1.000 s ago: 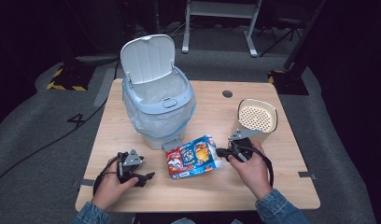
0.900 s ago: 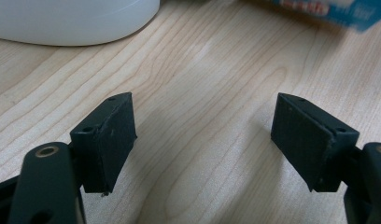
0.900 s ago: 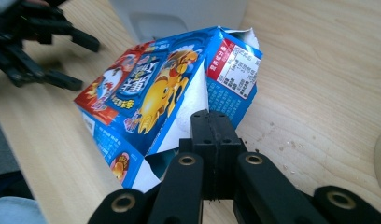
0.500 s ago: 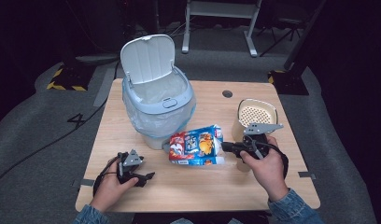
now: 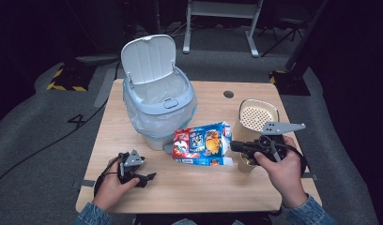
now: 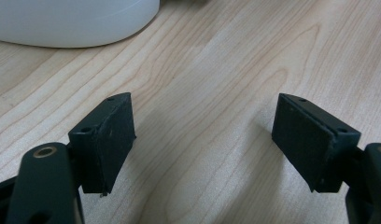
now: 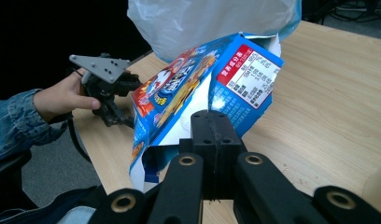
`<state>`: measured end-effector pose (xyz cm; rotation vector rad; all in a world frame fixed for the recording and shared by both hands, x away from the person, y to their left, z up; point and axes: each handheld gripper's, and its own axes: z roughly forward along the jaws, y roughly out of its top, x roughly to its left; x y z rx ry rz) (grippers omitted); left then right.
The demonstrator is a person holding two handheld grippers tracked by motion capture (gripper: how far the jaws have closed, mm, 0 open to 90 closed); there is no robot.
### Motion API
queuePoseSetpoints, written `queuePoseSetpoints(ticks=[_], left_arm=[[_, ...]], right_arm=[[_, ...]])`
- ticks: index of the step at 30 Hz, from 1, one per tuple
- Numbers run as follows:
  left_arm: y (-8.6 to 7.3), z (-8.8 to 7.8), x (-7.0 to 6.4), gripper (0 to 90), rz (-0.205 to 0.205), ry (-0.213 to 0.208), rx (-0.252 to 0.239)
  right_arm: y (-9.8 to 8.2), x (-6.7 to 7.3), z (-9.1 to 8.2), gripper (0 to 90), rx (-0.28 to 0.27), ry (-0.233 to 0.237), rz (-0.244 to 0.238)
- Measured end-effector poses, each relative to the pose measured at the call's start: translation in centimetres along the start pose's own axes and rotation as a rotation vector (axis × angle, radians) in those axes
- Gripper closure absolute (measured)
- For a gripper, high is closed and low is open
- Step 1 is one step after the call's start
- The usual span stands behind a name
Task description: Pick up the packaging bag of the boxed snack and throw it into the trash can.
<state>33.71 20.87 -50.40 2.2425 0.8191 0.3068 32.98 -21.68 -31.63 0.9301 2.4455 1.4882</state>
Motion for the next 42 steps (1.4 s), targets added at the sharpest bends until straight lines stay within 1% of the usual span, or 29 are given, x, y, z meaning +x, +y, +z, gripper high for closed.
queuePoseSetpoints(ticks=[1, 2, 3, 4, 6, 7, 9, 12, 13, 15, 21, 24, 25, 27, 33, 36, 42], left_arm=[[0.0, 0.0, 0.0, 21.6, 0.0, 0.0, 0.0], [0.0, 0.0, 0.0, 21.6, 0.001, 0.0, 0.001], [0.0, 0.0, 0.0, 21.6, 0.001, 0.001, 0.001], [0.0, 0.0, 0.0, 21.6, 0.001, 0.001, 0.0], [0.0, 0.0, 0.0, 21.6, 0.001, 0.0, 0.0], [0.0, 0.0, 0.0, 21.6, 0.002, 0.001, 0.0], [0.0, 0.0, 0.0, 21.6, 0.001, 0.001, 0.001], [0.0, 0.0, 0.0, 21.6, 0.002, 0.001, 0.001], [0.0, 0.0, 0.0, 21.6, 0.001, 0.002, 0.001], [0.0, 0.0, -0.1, 21.6, -0.001, 0.004, 0.001], [0.0, 0.0, -0.1, 21.7, -0.002, 0.005, 0.001], [0.0, 0.0, 0.0, 21.6, -0.003, 0.004, 0.0], [0.0, 0.0, -0.1, 21.5, -0.004, 0.004, 0.0], [0.1, 0.1, -0.1, 21.5, -0.005, 0.005, 0.001], [0.1, 0.1, 0.0, 21.4, 0.001, 0.007, 0.002], [0.1, 0.1, 0.0, 21.5, -0.004, 0.005, 0.001], [0.1, 0.1, 0.0, 21.5, 0.001, 0.009, 0.001]], right_arm=[[0.3, 0.2, -0.6, 90.0, -0.01, 0.004, -0.003], [0.3, 0.2, -0.6, 90.0, -0.01, 0.004, -0.003], [0.5, 0.3, -1.1, 90.0, -0.017, 0.005, -0.008], [0.5, 0.3, -1.1, 90.0, -0.017, 0.005, -0.008], [0.8, 0.5, -1.7, 90.0, -0.029, 0.01, -0.01], [1.1, 0.7, -2.3, 90.0, -0.044, 0.013, -0.013], [1.3, 0.7, -2.6, 90.0, -0.053, 0.014, -0.017], [1.9, 0.9, -3.3, 90.0, -0.075, 0.02, -0.02], [2.5, 0.9, -3.7, 90.0, -0.088, 0.015, -0.026], [2.8, 0.9, -3.8, 90.0, -0.095, 0.015, -0.029], [4.5, 0.6, -4.3, 90.0, -0.135, 0.018, -0.032], [5.4, 0.5, -4.2, 90.0, -0.147, 0.009, -0.035], [6.1, 0.3, -4.0, 90.0, -0.159, 0.007, -0.034], [6.5, 0.2, -3.8, 90.0, -0.164, 0.009, -0.028], [8.9, -0.5, -2.7, 90.0, -0.208, 0.002, -0.006], [9.9, -0.7, -2.1, 90.0, -0.217, 0.006, 0.0], [11.3, -0.9, -0.9, 90.0, -0.233, -0.014, 0.001]])
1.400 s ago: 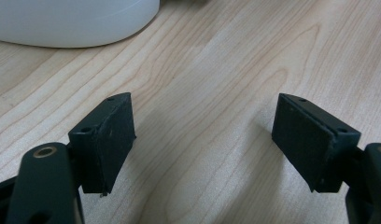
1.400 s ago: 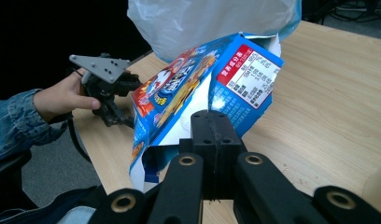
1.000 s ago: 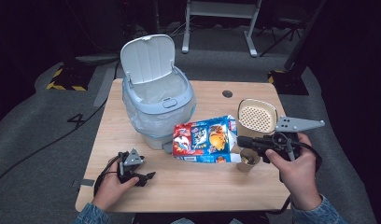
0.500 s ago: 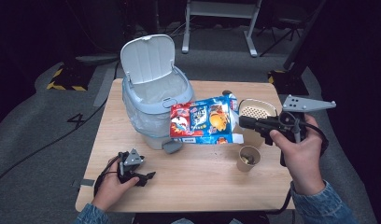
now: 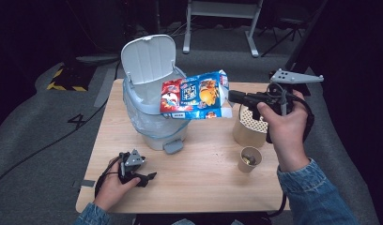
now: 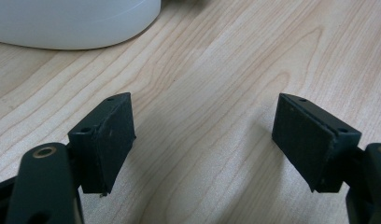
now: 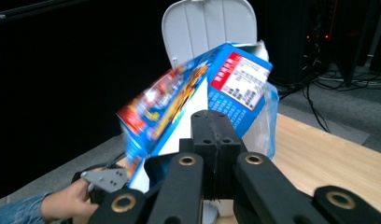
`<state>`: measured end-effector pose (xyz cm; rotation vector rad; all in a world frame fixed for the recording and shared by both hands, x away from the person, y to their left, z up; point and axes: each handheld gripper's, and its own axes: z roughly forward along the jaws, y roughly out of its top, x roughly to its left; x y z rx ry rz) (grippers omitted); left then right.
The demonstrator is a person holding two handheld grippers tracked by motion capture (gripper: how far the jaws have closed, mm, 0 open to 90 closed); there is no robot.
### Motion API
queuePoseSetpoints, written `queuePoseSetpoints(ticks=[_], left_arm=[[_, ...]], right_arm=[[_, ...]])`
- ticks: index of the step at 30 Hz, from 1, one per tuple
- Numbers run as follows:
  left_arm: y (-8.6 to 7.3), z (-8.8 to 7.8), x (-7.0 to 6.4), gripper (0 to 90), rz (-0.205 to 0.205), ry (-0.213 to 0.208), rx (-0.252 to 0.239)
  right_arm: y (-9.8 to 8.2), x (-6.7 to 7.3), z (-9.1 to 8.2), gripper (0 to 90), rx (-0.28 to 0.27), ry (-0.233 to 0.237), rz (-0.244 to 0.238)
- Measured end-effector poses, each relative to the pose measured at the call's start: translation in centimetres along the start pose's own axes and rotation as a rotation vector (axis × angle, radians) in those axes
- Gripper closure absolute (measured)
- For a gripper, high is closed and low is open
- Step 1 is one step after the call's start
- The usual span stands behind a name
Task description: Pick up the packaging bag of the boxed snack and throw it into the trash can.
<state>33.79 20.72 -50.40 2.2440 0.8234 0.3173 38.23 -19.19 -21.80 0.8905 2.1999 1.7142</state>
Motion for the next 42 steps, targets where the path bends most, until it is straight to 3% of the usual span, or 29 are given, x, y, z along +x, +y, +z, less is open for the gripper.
queuePoseSetpoints(ticks=[8, 24, 34, 42], left_arm=[[0.0, 0.0, -0.1, 21.7, -0.007, 0.005, -0.002], [0.1, 0.1, -0.1, 21.5, -0.004, 0.004, -0.002], [0.1, 0.1, -0.1, 21.4, -0.009, 0.0, -0.001], [0.1, 0.1, -0.1, 21.4, -0.009, 0.001, -0.001]], right_arm=[[0.9, -0.6, 2.6, 90.0, -0.007, -0.029, 0.027], [0.6, -1.2, 6.2, 90.0, 0.045, -0.109, 0.069], [0.1, -1.9, 6.0, 90.0, 0.063, -0.175, 0.114], [0.0, -2.8, 6.0, 90.0, 0.014, -0.238, 0.146]])
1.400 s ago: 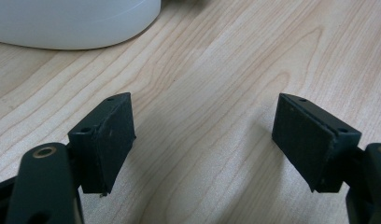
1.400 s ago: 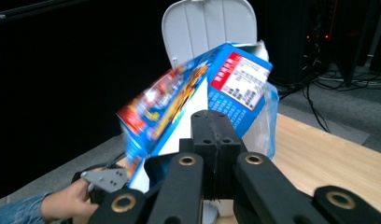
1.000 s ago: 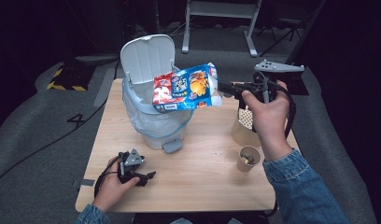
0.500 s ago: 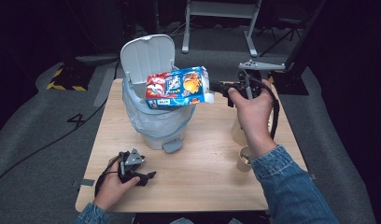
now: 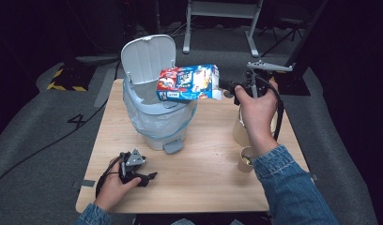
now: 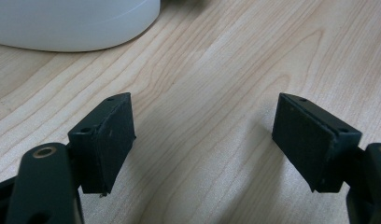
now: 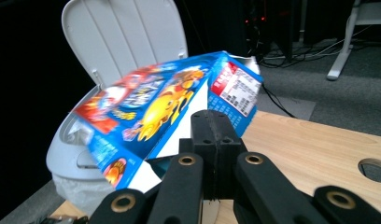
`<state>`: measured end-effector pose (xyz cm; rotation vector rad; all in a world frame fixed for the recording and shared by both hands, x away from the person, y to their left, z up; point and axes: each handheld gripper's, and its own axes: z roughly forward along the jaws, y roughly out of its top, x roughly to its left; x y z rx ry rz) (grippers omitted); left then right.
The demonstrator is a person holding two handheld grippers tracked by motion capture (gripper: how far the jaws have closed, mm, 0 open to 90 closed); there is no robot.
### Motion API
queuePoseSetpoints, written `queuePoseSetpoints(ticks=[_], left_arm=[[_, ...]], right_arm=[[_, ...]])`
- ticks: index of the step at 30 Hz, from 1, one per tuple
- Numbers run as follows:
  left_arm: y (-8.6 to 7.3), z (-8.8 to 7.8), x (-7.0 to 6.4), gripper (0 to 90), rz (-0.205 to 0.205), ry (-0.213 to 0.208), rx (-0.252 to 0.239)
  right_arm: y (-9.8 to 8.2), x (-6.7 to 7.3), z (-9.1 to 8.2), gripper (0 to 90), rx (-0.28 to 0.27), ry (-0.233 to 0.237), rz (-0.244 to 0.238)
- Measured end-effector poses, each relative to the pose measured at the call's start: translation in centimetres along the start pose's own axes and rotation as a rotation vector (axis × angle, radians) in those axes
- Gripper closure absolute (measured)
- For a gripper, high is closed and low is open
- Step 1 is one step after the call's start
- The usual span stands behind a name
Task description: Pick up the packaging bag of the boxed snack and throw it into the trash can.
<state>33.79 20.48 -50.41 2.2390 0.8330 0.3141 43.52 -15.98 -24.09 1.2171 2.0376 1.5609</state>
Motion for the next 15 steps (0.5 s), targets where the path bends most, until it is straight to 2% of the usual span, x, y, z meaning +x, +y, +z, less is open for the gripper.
queuePoseSetpoints(ticks=[1, 5, 10, 15], left_arm=[[0.0, 0.0, 0.0, 21.4, -0.001, 0.0, -0.001], [0.0, 0.0, 0.0, 21.4, 0.0, 0.0, 0.0], [0.0, 0.0, 0.0, 21.6, 0.001, 0.002, -0.001], [0.0, 0.0, 0.0, 21.6, 0.002, 0.002, -0.001]], right_arm=[[0.0, 0.1, 0.1, 90.0, 0.001, -0.006, -0.005], [-0.1, 0.9, 0.5, 90.0, 0.014, 0.019, -0.026], [0.0, 2.5, 0.9, 90.0, 0.047, 0.078, -0.05], [-0.2, 3.3, 1.3, 90.0, 0.066, 0.131, -0.052]])
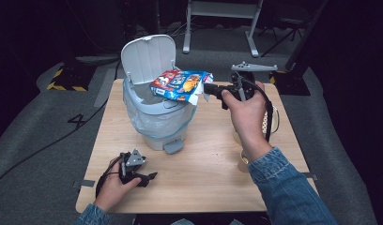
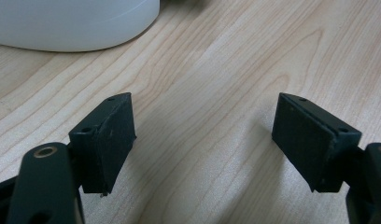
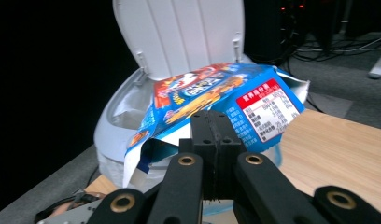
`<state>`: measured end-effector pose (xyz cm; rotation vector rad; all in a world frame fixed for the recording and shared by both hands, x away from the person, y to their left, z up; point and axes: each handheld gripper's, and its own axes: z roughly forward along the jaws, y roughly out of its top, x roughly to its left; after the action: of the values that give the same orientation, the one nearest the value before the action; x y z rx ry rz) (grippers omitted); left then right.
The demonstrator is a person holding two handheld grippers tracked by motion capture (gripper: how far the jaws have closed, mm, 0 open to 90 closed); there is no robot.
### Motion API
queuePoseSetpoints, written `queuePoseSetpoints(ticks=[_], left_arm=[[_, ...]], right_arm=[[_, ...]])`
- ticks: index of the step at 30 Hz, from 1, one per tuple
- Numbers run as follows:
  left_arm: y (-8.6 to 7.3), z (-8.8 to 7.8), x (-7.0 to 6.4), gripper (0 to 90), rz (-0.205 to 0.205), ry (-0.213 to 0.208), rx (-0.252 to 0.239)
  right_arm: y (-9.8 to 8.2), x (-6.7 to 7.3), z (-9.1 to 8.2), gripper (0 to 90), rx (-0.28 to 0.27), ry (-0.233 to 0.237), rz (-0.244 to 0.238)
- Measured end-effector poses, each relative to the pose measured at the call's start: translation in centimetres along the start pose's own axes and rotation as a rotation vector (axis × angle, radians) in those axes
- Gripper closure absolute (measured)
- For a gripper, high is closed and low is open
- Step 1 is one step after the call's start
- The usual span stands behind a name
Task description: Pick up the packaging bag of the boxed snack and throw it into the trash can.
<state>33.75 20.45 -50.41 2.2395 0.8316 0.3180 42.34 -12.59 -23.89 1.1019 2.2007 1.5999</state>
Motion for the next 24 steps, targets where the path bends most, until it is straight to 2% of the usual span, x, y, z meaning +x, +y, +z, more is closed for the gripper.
queuePoseSetpoints(ticks=[5, 9, 13, 17, 20, 22, 24], left_arm=[[0.0, 0.0, 0.0, 21.6, 0.0, 0.001, -0.001], [0.0, 0.0, 0.0, 21.5, 0.0, 0.0, -0.001], [0.0, 0.0, 0.0, 21.5, 0.003, 0.0, -0.001], [0.0, 0.0, 0.0, 21.6, 0.0, -0.001, -0.002], [0.0, 0.0, 0.0, 21.5, 0.0, -0.001, -0.001], [0.0, 0.0, 0.0, 21.5, 0.0, -0.001, -0.001], [0.0, 0.0, 0.0, 21.5, 0.001, -0.001, -0.001]], right_arm=[[0.0, 0.6, 0.8, 88.1, -0.02, 0.031, -0.005], [0.3, 1.1, 1.4, 87.3, -0.034, 0.053, -0.03], [0.1, 1.4, 1.8, 71.0, -0.048, 0.057, -0.043], [0.0, 1.4, 0.8, 51.0, -0.086, 0.022, -0.074], [-0.3, 1.2, -0.3, 44.6, -0.085, 0.004, -0.087], [-0.6, 1.0, -1.1, 44.4, -0.076, 0.011, -0.09], [-1.1, 0.5, -1.7, 44.1, -0.065, -0.002, -0.089]])
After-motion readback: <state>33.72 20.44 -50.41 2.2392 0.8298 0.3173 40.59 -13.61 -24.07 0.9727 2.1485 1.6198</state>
